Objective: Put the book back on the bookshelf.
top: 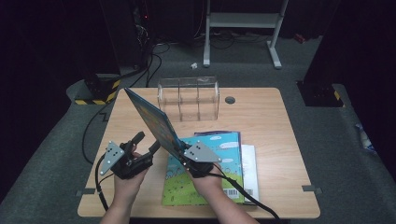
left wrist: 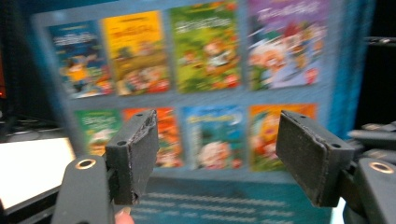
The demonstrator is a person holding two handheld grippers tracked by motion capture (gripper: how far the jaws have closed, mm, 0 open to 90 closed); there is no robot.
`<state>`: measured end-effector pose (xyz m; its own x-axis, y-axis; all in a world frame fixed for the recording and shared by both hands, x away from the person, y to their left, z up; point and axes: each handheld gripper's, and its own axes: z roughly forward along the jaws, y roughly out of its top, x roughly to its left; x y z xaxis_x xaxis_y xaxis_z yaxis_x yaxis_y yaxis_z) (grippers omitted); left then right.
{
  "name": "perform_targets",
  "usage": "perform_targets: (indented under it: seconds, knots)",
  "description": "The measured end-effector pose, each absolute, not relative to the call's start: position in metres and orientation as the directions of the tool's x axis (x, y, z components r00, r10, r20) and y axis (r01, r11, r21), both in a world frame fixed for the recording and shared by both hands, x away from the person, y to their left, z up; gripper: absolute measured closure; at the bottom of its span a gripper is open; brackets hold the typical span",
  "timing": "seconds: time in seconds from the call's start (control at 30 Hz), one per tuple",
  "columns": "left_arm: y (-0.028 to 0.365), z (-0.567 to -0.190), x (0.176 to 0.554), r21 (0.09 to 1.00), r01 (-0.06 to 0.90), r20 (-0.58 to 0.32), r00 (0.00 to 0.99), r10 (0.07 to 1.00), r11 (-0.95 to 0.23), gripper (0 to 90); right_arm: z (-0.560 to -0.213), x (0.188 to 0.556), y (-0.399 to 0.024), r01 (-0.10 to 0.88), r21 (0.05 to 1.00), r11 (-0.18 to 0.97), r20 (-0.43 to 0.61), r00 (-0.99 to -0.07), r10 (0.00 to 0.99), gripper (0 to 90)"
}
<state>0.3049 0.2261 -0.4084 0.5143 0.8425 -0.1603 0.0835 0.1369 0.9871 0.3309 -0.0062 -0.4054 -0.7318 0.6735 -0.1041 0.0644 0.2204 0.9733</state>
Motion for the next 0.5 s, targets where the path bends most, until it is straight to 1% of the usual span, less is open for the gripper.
perform_targets:
  seconds: [0.17, 0.33, 0.5]
  knots:
    - [0.222, -0.4, 0.298, 0.987, 0.064, -0.159, 0.532, 0.832, 0.148, 26.7, -0.409, 0.328, 0.009, 0.051, 0.972, 0.228, -0.118, -0.734, 0.668, 82.5]
    - [0.22, -0.399, 0.297, 0.983, 0.076, -0.182, 0.537, 0.823, 0.167, 23.9, -0.414, 0.325, 0.018, 0.047, 0.971, 0.236, -0.123, -0.745, 0.656, 81.7]
    - [0.221, -0.398, 0.297, 0.979, 0.083, -0.2, 0.543, 0.815, 0.185, 22.1, -0.42, 0.326, 0.023, 0.074, 0.971, 0.227, -0.098, -0.746, 0.659, 81.5]
